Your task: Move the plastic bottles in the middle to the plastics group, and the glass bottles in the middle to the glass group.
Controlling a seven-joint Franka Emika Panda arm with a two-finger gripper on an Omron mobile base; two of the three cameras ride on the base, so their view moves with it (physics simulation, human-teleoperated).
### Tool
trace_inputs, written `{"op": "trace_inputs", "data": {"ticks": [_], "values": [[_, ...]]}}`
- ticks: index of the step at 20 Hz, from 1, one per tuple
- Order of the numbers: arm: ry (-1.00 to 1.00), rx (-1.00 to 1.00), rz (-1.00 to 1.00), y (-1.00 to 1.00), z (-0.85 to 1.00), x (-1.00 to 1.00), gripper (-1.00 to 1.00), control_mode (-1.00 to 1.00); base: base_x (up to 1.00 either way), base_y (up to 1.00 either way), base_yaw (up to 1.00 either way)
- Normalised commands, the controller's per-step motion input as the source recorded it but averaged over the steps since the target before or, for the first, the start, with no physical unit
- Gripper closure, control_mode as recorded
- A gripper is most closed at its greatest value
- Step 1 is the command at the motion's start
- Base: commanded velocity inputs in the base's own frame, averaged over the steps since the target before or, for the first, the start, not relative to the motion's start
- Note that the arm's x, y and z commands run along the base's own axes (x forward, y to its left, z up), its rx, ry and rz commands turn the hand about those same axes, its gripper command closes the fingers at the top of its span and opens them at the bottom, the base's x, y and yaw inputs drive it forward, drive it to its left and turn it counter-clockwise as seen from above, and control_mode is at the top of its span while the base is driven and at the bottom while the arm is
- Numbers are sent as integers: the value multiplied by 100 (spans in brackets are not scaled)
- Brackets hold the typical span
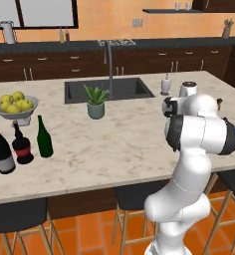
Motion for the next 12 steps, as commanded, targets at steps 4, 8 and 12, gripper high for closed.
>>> {"op": "trace_inputs", "data": {"ticks": [4,8,12], "values": [[-5,6,-37,-100,0,-1,100,-100,0,0,0],[-18,3,-25,-100,0,-6,100,-100,0,0,0],[-16,0,-21,-98,-7,-17,100,-100,0,0,0]]}}
